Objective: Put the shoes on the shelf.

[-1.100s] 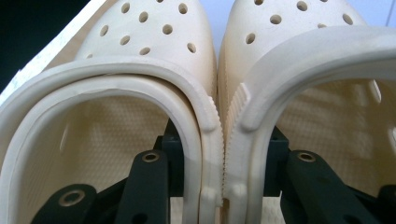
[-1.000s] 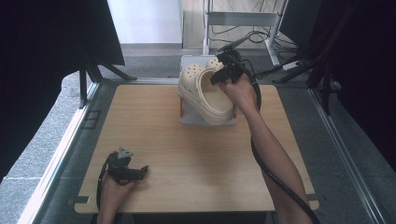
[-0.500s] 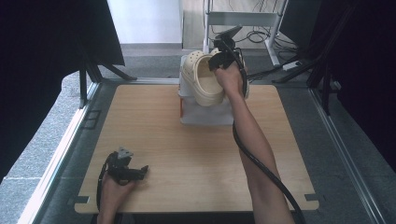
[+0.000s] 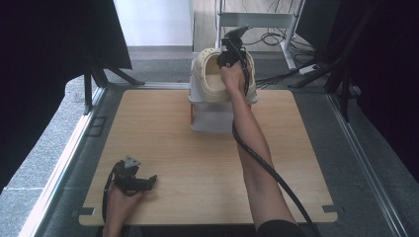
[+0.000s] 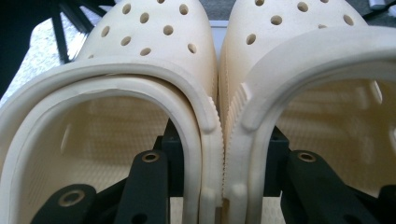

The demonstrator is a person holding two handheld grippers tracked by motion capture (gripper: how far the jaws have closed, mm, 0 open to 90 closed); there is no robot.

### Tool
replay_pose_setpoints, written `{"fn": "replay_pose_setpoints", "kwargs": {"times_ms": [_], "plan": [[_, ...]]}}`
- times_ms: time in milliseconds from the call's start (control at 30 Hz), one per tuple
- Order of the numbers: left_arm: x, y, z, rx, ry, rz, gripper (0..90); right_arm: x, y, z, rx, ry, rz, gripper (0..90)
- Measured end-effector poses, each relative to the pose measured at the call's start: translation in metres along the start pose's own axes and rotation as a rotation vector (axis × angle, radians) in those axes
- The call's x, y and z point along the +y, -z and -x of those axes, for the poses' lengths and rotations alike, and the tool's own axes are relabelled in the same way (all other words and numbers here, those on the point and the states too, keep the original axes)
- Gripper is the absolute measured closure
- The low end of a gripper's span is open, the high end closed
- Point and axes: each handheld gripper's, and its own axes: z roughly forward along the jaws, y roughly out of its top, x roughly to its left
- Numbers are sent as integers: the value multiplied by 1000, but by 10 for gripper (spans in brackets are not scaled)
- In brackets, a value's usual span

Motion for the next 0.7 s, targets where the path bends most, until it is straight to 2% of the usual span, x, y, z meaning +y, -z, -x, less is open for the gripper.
{"fn": "replay_pose_setpoints", "kwargs": {"times_ms": [133,233,333,567,600,633,667,700], "plan": [[1,-1,1,-2,-1,1,0,0,-9,0,-2,-17,3,641],[1,-1,1,-2,-3,2,0,-3,-21,1,21,-31,-2,637],[1,-1,1,-3,-4,2,0,-4,-24,-1,3,3,-2,618],[1,-2,2,1,-5,4,0,-6,-18,-1,29,37,28,511],[1,-1,2,0,-8,2,0,-7,-14,-1,48,79,32,439],[1,-1,2,-1,-5,2,0,-7,-12,-2,53,103,31,411],[1,-1,2,0,-4,2,0,-8,-10,-2,57,124,34,378],[1,-1,2,0,-4,2,0,-8,-10,-2,57,124,34,378]]}}
